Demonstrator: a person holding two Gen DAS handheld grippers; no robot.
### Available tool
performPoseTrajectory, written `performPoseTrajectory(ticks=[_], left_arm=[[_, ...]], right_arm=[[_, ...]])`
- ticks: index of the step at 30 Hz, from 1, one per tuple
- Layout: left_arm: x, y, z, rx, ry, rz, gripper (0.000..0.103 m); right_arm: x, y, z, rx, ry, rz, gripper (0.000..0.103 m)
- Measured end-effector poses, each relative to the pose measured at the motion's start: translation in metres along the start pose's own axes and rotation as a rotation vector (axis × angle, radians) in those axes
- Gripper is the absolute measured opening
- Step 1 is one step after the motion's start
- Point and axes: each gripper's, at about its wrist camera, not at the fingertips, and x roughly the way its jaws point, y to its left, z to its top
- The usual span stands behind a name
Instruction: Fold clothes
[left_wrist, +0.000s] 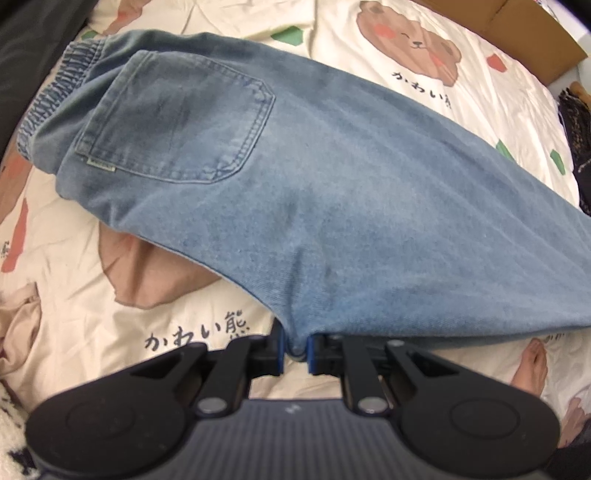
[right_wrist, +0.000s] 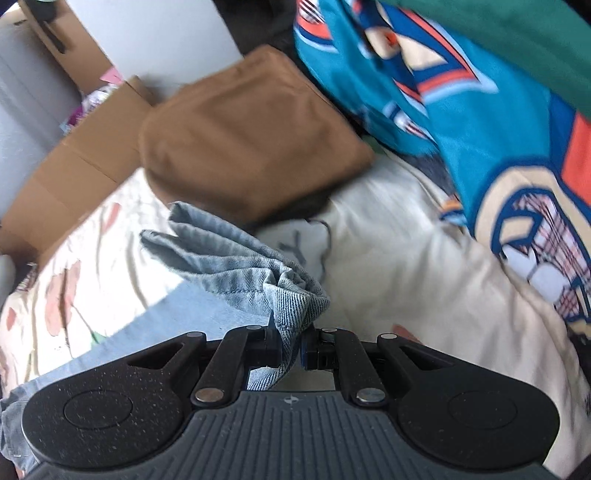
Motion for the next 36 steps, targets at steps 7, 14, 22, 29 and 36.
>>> performPoseTrajectory(ticks=[7, 14, 22, 29, 36], left_arm=[[0.003, 0.008, 0.006, 0.0, -0.018, -0.018, 0.011], [0.003, 0.006, 0.003, 0.012, -0.006, -0.046, 0.011], [0.005, 0.008, 0.016, 0.014, 0.005, -0.044, 0.012], [0.014, 0.045, 0.062, 0.025, 0.046, -0.036, 0.017], [-0.032, 0.097, 0.121, -0.034, -0.033, -0.018, 0.031]], right_arm=[[0.007, -0.017, -0.013, 0.055, 0.014, -0.036, 0.007], [0.0, -0.041, -0.021, 0.098, 0.028, -0.075, 0.007], [-0.004, -0.048, -0.03, 0.129, 0.03, -0.093, 0.009], [-0.004, -0.07, -0.037, 0.174, 0.029, -0.174, 0.031], [-0.011, -0.081, -0.023, 0.111, -0.003, -0.159, 0.038]])
